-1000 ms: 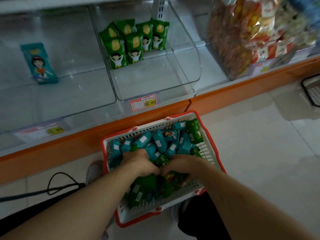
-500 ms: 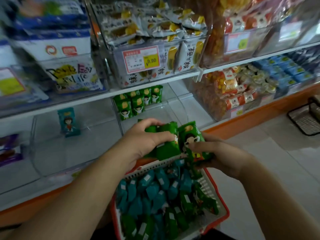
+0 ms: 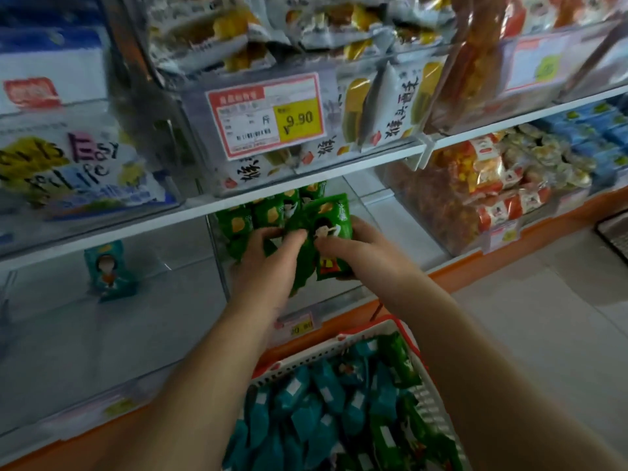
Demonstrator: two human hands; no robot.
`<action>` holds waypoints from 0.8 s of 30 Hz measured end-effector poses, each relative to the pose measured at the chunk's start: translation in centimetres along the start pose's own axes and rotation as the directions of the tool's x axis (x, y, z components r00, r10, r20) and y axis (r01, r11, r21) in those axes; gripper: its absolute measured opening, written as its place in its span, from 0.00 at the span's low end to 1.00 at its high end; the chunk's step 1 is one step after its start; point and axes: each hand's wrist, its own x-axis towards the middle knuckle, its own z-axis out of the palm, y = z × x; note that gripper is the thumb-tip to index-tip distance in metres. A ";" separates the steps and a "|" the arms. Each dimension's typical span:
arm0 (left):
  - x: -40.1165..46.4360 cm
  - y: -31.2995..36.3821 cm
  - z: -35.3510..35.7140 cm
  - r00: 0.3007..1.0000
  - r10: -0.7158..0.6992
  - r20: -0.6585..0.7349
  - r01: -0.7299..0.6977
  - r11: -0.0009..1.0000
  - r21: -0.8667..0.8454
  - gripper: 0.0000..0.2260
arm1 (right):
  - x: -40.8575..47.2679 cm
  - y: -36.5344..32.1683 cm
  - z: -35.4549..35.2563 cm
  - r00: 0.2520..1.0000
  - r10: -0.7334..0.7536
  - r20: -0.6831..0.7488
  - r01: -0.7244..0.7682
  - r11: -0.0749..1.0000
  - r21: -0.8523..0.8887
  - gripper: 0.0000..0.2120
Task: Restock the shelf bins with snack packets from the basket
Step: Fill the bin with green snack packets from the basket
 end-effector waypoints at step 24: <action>5.5 -4.4 2.0 0.994 -0.062 0.094 -0.035 0.623 0.781 0.34 | 7.2 1.3 1.2 0.975 0.222 0.026 -0.183 0.861 -0.475 0.11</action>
